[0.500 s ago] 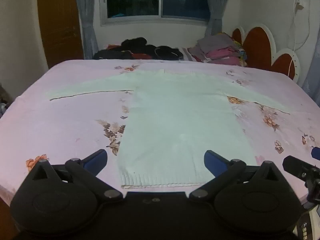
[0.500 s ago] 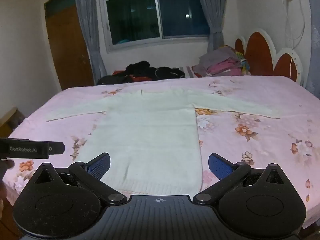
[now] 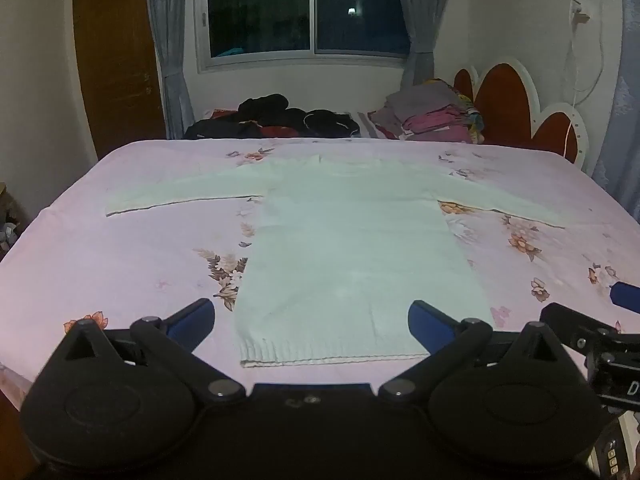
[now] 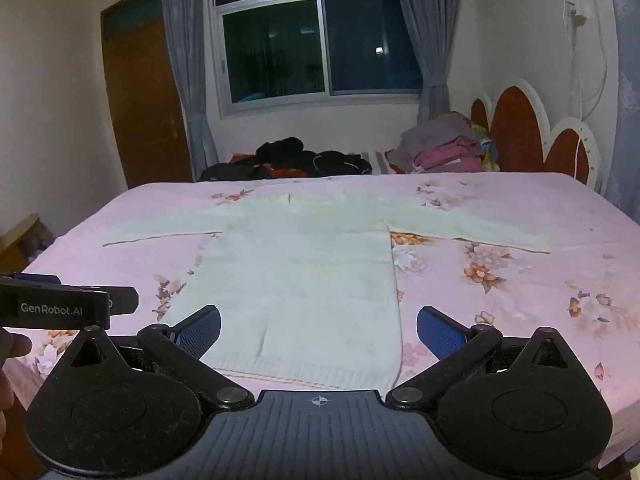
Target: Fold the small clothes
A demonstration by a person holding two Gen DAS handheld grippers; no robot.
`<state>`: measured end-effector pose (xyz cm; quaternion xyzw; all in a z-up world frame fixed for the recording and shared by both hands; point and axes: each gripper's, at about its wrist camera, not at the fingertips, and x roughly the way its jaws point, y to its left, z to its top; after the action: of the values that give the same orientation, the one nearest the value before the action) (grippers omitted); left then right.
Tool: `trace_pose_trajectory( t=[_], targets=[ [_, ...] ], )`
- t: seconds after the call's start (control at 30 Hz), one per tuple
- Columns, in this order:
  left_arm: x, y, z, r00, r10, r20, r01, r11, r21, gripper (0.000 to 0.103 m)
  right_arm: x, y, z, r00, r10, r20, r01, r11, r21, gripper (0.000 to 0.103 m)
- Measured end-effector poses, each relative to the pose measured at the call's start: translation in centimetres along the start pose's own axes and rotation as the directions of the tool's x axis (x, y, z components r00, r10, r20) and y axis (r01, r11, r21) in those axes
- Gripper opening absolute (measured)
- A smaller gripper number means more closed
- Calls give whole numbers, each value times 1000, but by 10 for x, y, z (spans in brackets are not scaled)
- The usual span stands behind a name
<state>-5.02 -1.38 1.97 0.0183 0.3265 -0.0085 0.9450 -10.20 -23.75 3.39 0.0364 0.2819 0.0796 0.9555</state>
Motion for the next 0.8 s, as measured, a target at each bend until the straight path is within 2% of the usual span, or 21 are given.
trace_pose_trajectory(
  t=[0.8],
  targets=[
    [-2,-3,3,1000,-9,-5,9,1000,-3,103,-7,1,2,1000,-7,8,7,1000,5,103]
  ],
)
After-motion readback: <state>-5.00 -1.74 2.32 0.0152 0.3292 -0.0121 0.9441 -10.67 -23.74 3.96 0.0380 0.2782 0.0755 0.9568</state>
